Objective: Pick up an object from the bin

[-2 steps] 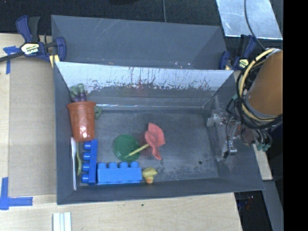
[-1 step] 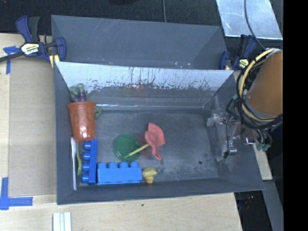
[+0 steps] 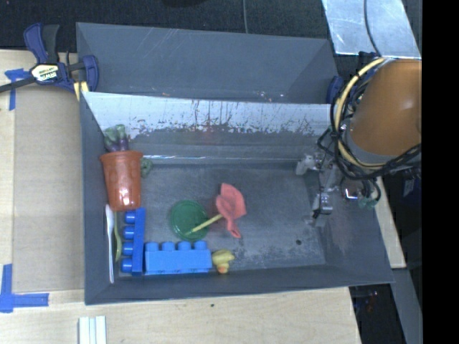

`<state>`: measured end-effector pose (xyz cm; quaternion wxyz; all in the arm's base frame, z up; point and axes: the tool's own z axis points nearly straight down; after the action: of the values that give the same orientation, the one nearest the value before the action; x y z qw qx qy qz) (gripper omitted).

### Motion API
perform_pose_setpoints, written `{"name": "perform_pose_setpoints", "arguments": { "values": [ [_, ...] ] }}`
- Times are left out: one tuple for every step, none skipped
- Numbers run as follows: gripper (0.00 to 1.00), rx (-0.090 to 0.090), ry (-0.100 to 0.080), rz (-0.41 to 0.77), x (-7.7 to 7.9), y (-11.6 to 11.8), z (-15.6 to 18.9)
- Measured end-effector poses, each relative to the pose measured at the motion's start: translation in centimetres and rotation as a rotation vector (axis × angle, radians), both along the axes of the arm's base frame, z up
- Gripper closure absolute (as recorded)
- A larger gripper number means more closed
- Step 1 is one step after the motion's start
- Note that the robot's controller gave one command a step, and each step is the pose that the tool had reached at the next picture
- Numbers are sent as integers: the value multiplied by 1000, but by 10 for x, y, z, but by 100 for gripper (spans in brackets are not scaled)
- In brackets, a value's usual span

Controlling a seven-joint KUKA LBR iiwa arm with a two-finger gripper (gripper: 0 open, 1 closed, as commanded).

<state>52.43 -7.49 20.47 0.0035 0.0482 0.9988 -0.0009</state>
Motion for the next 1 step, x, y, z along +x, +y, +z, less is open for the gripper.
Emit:
{"name": "perform_pose_setpoints", "arguments": {
  "values": [
    [0, 0, 2, 145, 5, 44, -20]
  ]
}}
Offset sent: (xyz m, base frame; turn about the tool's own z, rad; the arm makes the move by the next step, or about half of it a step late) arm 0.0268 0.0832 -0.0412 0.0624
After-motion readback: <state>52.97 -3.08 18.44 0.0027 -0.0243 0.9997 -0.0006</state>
